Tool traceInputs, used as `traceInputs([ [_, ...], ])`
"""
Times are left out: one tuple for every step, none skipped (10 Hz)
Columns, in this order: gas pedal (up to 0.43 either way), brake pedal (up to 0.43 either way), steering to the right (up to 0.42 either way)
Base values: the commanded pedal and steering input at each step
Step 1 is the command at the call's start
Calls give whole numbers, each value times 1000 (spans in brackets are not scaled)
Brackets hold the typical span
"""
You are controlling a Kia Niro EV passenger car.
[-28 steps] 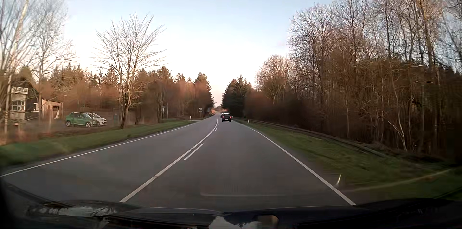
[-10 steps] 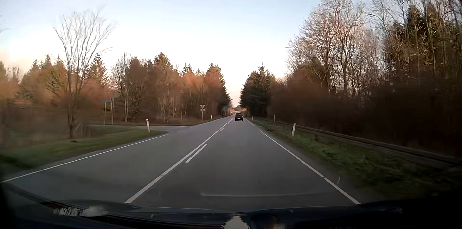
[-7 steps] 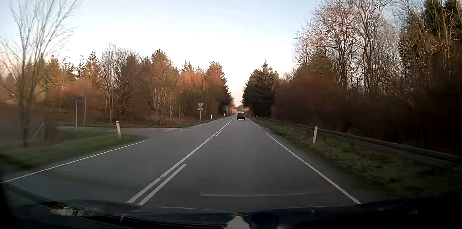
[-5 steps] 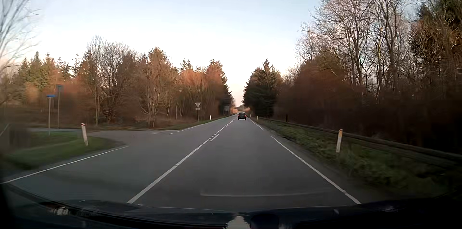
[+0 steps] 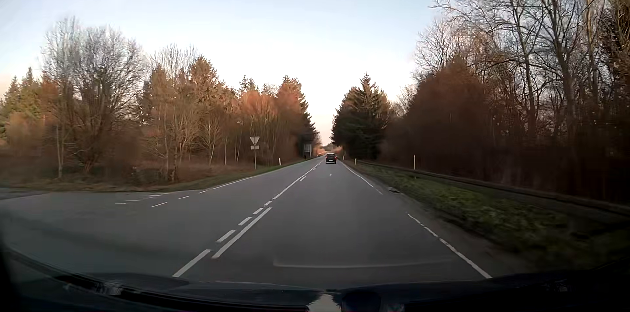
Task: Follow the waypoints while adhering to traffic rules and regulations
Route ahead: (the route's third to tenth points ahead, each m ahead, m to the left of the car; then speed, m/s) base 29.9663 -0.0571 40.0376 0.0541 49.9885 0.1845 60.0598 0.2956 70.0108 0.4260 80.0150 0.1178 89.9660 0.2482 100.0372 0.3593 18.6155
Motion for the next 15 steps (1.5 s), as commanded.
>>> traceInputs([
  [260,0,4],
  [268,0,4],
  [268,0,4],
  [268,0,3],
  [268,0,3],
  [260,0,3],
  [260,0,3],
  [260,0,3],
  [268,0,2],
  [268,0,1],
  [268,0,1],
  [268,0,1],
  [268,0,1],
  [268,0,1],
  [260,0,1],
])
